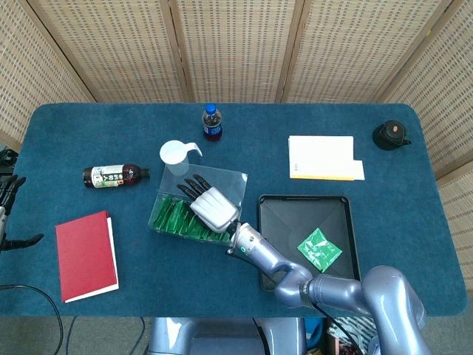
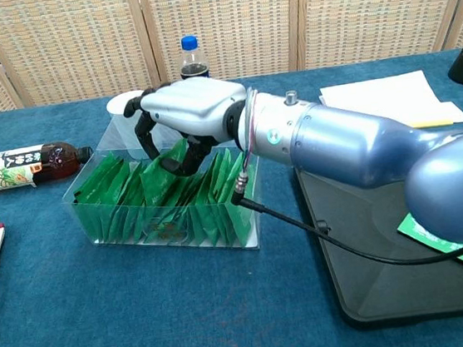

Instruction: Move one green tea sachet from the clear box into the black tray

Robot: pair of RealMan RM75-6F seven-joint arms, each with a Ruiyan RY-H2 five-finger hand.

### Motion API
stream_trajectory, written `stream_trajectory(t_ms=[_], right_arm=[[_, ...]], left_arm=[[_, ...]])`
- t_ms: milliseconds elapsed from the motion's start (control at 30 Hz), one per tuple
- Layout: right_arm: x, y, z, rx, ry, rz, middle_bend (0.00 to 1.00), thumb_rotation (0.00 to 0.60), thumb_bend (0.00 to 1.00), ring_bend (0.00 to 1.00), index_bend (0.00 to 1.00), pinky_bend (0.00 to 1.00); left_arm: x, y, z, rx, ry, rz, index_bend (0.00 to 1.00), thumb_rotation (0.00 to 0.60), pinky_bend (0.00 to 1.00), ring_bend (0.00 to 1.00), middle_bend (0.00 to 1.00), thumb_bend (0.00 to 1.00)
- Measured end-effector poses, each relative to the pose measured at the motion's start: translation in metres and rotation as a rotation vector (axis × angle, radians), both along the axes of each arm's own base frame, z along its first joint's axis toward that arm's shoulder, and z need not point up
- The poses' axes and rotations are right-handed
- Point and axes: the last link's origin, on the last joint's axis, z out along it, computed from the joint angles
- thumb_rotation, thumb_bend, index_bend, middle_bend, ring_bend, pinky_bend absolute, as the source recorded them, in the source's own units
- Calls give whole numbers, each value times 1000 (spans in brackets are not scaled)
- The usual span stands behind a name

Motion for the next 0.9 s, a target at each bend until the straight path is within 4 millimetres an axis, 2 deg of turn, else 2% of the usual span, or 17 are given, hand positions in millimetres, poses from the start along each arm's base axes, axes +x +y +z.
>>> stream_trajectory(t_ms=[367, 567, 667, 767, 900], right_arm=[[7, 7, 53, -72, -63, 60, 176, 600, 646, 0, 630, 22], [-2, 13, 107, -154, -83, 91, 178, 600, 646, 0, 630, 28], [-16, 18, 135, -199, -79, 88, 178, 600, 646, 0, 630, 28], [-40, 24, 159, -240, -53, 72, 178, 600, 646, 0, 630, 28], [-88, 40, 182, -266, 18, 41, 178, 600, 646, 0, 630, 28]], left_arm=[[1, -2, 2, 2, -10, -13, 0, 600, 0, 0, 0, 80], [5, -6, 2, 0, -11, -33, 0, 600, 0, 0, 0, 79], [6, -7, 2, -1, -12, -40, 0, 600, 0, 0, 0, 79], [8, -9, 2, -1, -14, -49, 0, 600, 0, 0, 0, 79], [10, -12, 3, 1, -19, -59, 0, 600, 0, 0, 0, 80]])
